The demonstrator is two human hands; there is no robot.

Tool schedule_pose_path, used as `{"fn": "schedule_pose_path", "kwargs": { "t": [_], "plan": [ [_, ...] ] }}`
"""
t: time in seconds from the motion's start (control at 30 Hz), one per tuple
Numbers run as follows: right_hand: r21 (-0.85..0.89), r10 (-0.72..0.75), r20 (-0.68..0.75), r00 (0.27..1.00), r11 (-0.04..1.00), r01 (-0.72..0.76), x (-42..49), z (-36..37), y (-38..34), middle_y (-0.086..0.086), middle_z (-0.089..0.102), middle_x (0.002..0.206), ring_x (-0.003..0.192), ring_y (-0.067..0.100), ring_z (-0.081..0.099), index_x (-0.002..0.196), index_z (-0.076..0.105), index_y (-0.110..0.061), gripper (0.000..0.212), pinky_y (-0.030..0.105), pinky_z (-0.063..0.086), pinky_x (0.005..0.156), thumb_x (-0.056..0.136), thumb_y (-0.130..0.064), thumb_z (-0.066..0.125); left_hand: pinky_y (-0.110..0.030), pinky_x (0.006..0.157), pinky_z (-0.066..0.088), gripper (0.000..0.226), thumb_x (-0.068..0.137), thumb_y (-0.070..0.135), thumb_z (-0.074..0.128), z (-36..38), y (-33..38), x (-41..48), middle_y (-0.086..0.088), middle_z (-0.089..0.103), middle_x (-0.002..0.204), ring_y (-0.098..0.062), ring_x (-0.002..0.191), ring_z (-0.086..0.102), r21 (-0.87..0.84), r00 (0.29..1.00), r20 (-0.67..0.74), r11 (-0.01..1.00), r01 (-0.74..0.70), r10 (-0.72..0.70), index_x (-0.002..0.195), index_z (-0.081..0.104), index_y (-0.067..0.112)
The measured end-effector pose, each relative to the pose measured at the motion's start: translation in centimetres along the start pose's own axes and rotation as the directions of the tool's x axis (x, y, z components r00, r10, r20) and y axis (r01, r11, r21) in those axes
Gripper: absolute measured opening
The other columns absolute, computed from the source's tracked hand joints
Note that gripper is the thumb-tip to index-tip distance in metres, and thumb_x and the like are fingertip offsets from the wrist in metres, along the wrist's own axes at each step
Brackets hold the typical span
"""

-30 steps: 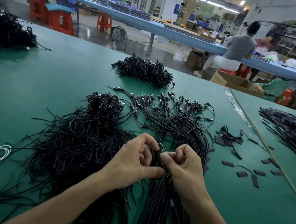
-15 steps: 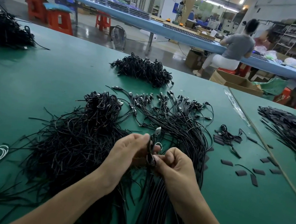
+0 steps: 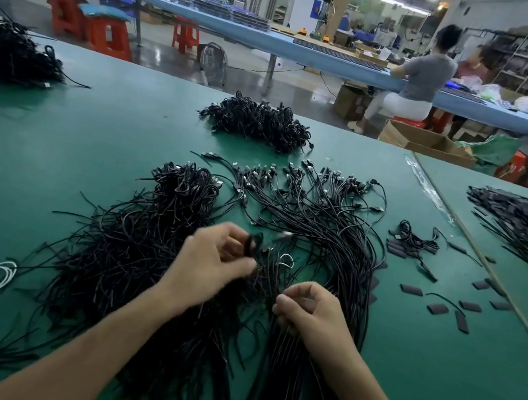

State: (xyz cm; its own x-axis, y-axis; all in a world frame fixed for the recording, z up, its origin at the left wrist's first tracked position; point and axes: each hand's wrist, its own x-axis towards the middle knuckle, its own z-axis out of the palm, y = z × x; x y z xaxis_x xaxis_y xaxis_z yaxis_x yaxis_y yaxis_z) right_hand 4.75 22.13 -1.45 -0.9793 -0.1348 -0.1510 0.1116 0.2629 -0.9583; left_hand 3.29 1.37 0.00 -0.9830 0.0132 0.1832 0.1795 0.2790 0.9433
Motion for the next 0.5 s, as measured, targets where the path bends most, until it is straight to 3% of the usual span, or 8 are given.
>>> {"fn": "schedule_pose_path", "kwargs": {
  "t": [0.1, 0.17, 0.27, 0.33, 0.4, 0.5],
  "plan": [
    [-0.31, -0.017, -0.166, 0.986, 0.95, -0.036, 0.7, -1.1, 1.4, -0.003, 0.072, 0.08, 0.074, 0.004, 0.065, 0.089, 0.066, -0.021, 0.004, 0.013, 0.044, 0.064, 0.093, -0.022, 0.066, -0.016, 0.064, 0.056, 0.024, 0.082, 0.011, 0.078, -2.0, -0.3, 3.7, 0.004, 0.071, 0.089, -0.007, 0.074, 0.071, 0.021, 0.98, -0.198, 0.999, 0.039, -0.034, 0.095, 0.061, 0.023],
    [-0.426, -0.065, -0.248, 0.966, 0.903, -0.049, 1.1, -1.6, 1.8, -0.011, 0.067, 0.084, 0.08, 0.0, 0.062, 0.089, 0.065, -0.023, 0.006, 0.006, 0.042, 0.06, 0.094, -0.021, 0.064, -0.014, 0.061, 0.053, 0.023, 0.084, 0.013, 0.077, -3.3, -0.7, 6.4, 0.011, 0.064, 0.088, -0.001, 0.074, 0.065, 0.094, 0.94, -0.34, 0.994, 0.054, -0.019, 0.097, 0.059, 0.02],
    [-0.536, -0.07, -0.218, 0.974, 0.842, -0.059, 2.0, -1.7, 1.8, -0.011, 0.065, 0.09, 0.084, 0.002, 0.06, 0.1, 0.066, -0.02, 0.007, 0.008, 0.043, 0.064, 0.096, -0.021, 0.061, -0.009, 0.061, 0.044, 0.02, 0.087, 0.015, 0.076, -5.2, -1.9, 9.4, 0.008, 0.063, 0.089, 0.001, 0.074, 0.059, 0.229, 0.87, -0.49, 0.971, 0.064, 0.058, 0.1, 0.061, 0.018],
    [-0.616, -0.087, -0.207, 0.974, 0.786, -0.061, 2.7, -1.5, 1.5, -0.004, 0.063, 0.105, 0.094, 0.008, 0.059, 0.113, 0.064, -0.017, 0.018, 0.019, 0.049, 0.079, 0.098, -0.024, 0.058, -0.01, 0.073, 0.047, 0.019, 0.09, 0.016, 0.073, -6.3, -3.3, 10.8, -0.003, 0.067, 0.101, -0.011, 0.081, 0.063, 0.338, 0.855, -0.515, 0.933, 0.127, 0.07, 0.107, 0.066, 0.011],
    [-0.721, -0.154, -0.273, 0.95, 0.686, -0.096, 3.4, -1.5, 1.0, 0.003, 0.055, 0.124, 0.11, 0.018, 0.052, 0.13, 0.055, -0.018, 0.032, 0.03, 0.046, 0.093, 0.099, -0.025, 0.054, -0.028, 0.094, 0.048, 0.028, 0.093, 0.018, 0.069, -7.1, -4.6, 11.7, -0.016, 0.065, 0.114, -0.028, 0.101, 0.061, 0.452, 0.881, -0.471, 0.868, 0.204, 0.038, 0.118, 0.067, 0.005],
    [-0.822, -0.124, -0.356, 0.926, 0.513, -0.248, 4.4, -1.9, 0.5, 0.008, 0.039, 0.146, 0.13, 0.027, 0.038, 0.151, 0.031, -0.018, 0.053, 0.04, 0.035, 0.107, 0.101, -0.025, 0.045, -0.037, 0.091, 0.045, 0.033, 0.099, 0.028, 0.061, -7.4, -4.9, 12.1, -0.014, 0.058, 0.12, -0.03, 0.109, 0.056, 0.605, 0.933, -0.359, 0.766, 0.217, 0.019, 0.128, 0.065, 0.013]
  ]
}}
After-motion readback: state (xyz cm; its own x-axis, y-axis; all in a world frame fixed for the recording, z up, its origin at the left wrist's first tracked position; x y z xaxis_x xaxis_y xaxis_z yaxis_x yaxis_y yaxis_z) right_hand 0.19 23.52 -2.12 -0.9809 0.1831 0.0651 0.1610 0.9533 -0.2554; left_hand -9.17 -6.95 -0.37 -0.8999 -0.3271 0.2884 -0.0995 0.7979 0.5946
